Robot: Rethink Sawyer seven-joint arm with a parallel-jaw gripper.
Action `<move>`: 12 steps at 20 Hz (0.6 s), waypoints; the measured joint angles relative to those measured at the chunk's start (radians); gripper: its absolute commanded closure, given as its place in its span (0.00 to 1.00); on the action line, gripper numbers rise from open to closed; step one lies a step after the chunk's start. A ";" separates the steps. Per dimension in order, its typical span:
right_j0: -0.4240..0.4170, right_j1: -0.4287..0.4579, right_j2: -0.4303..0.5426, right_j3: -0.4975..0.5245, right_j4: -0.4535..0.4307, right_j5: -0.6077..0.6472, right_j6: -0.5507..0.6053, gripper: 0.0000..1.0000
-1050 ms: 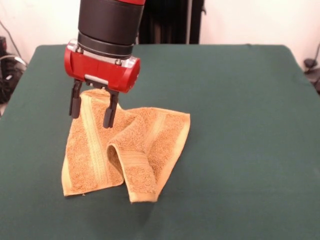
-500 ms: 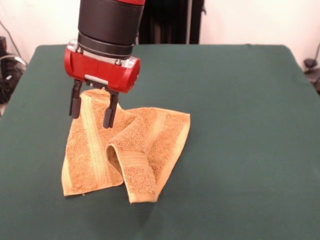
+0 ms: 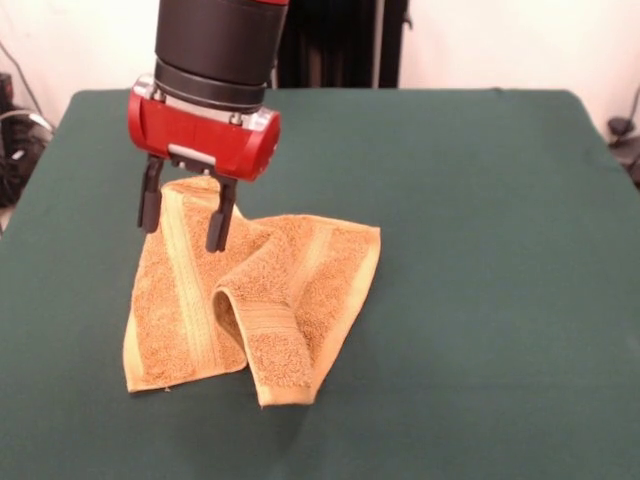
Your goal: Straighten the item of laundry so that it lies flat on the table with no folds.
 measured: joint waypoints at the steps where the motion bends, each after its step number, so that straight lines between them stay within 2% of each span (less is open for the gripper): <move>1: -0.004 -0.007 0.004 0.005 0.000 0.000 0.000 0.00; 8: -0.083 -0.053 0.063 0.027 0.000 0.022 0.000 0.00; 12: -0.188 -0.074 0.114 0.026 -0.011 0.055 0.000 0.00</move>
